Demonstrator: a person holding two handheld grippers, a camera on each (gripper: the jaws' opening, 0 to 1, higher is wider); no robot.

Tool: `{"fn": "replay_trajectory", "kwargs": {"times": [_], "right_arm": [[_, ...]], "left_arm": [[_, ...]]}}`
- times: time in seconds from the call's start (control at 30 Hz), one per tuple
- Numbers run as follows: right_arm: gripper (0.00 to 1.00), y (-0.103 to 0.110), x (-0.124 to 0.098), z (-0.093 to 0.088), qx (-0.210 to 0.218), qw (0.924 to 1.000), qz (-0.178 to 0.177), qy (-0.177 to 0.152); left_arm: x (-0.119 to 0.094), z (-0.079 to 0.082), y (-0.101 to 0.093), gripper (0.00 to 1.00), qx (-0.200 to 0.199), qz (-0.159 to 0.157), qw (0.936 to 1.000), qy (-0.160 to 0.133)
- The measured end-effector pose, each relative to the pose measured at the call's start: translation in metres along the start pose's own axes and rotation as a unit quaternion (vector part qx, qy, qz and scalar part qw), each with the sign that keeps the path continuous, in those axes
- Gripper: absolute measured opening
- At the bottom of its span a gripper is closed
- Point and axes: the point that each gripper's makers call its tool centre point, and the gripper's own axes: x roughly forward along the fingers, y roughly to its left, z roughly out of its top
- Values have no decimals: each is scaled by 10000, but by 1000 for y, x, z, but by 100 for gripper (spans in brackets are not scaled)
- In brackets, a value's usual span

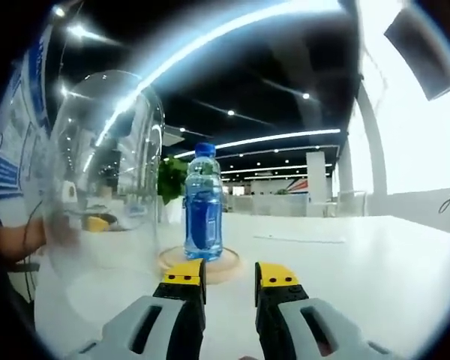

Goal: Open the cover put in the Mizone put the cover back on

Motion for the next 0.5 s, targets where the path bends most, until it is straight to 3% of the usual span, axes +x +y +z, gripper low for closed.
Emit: {"fn": "replay_trajectory", "kwargs": {"times": [0.13, 0.2, 0.33, 0.5], "right_arm": [[19, 4, 1, 6, 105, 9997, 202, -64], [19, 7, 1, 10, 71, 9993, 374, -35], [22, 17, -4, 26, 150, 9950, 975, -156], [28, 15, -9, 22, 169, 9907, 1348, -47]], "left_arm": [[-4, 13, -5, 33, -328, -167, 9989, -285], [-7, 15, -4, 33, -507, -263, 9981, -248], [-16, 16, -10, 34, -522, -565, 9969, -186], [-21, 19, -27, 38, -402, -1010, 9938, -248]]}}
